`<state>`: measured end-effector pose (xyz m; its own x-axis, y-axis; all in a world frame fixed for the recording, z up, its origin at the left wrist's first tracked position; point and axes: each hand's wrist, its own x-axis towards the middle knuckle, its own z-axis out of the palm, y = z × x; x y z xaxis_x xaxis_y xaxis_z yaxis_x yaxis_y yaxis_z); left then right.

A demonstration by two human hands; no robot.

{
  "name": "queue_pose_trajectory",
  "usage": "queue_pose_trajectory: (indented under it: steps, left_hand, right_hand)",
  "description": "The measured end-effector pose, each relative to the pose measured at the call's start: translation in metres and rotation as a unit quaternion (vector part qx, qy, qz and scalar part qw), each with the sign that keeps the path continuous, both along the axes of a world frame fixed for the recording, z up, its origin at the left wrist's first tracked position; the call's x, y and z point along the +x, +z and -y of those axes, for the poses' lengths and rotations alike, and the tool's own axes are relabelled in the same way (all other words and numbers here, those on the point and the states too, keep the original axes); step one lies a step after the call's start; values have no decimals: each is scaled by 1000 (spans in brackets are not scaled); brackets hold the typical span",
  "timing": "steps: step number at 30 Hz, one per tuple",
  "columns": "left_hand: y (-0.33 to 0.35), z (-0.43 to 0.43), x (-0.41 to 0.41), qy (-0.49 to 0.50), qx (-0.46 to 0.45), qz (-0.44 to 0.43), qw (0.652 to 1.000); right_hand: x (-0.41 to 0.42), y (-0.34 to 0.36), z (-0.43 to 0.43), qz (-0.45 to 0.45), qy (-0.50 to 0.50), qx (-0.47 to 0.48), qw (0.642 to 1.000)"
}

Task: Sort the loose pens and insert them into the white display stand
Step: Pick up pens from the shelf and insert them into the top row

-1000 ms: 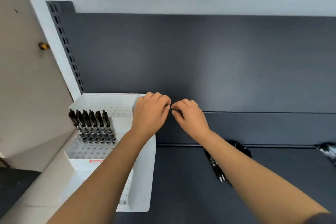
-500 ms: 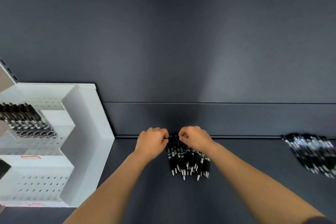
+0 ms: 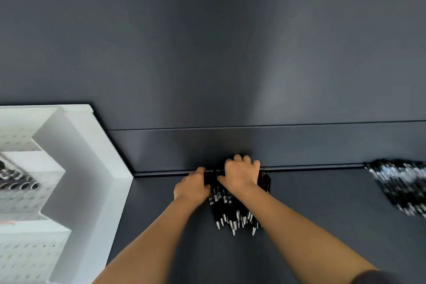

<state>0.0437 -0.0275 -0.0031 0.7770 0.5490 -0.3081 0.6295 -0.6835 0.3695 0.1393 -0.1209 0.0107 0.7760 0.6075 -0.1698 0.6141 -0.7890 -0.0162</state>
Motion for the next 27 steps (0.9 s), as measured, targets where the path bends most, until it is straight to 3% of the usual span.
queue_pose_trajectory:
  steps: [11,15,21,27]
  left_hand:
    - [-5,-3,17,23,5,3,1000]
    - [-8,-8,9,43,-23,69,996]
    - [1,-15,-3,92,-113,188,971]
    - [30,-7,-13,103,-129,251,954]
  right_hand:
    - [-9,-3,-12,-35,-72,43,996]
    - [-10,2,-9,-67,-104,98,988]
    - [-10,13,0,-210,-95,229,946]
    - [-12,33,11,-170,-53,272,946]
